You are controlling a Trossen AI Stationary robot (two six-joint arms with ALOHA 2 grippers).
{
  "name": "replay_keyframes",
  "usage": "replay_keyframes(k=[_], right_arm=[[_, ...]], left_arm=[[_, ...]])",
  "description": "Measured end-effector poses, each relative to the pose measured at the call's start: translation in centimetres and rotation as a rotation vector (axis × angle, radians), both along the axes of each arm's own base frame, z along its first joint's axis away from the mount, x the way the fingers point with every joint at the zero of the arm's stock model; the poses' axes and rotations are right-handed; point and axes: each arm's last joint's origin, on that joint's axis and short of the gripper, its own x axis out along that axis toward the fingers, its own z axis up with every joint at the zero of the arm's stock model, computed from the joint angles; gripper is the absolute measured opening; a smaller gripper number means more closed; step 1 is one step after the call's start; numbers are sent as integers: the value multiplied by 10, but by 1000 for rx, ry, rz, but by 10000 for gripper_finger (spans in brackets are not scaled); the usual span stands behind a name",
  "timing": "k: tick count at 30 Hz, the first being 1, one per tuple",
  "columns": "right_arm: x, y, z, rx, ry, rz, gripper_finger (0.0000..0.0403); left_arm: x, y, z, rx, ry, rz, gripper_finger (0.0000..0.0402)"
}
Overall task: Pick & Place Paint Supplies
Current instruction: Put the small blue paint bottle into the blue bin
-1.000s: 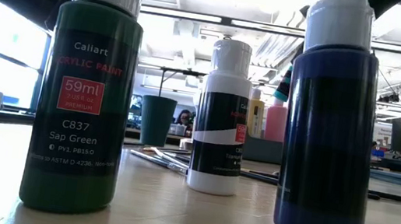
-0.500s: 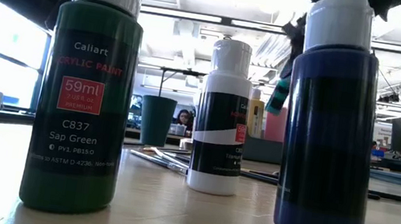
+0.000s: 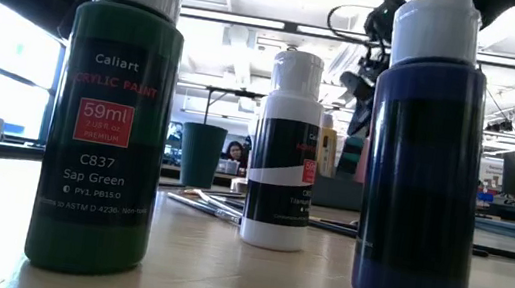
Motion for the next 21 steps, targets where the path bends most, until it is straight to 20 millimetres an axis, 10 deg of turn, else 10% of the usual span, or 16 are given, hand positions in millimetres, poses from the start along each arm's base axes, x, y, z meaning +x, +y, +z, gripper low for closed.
replay_keyframes(k=[21], right_arm=[[12,-12,-33,63,76,-4,120]], left_arm=[[0,0,0,-4,-1,1,225]])
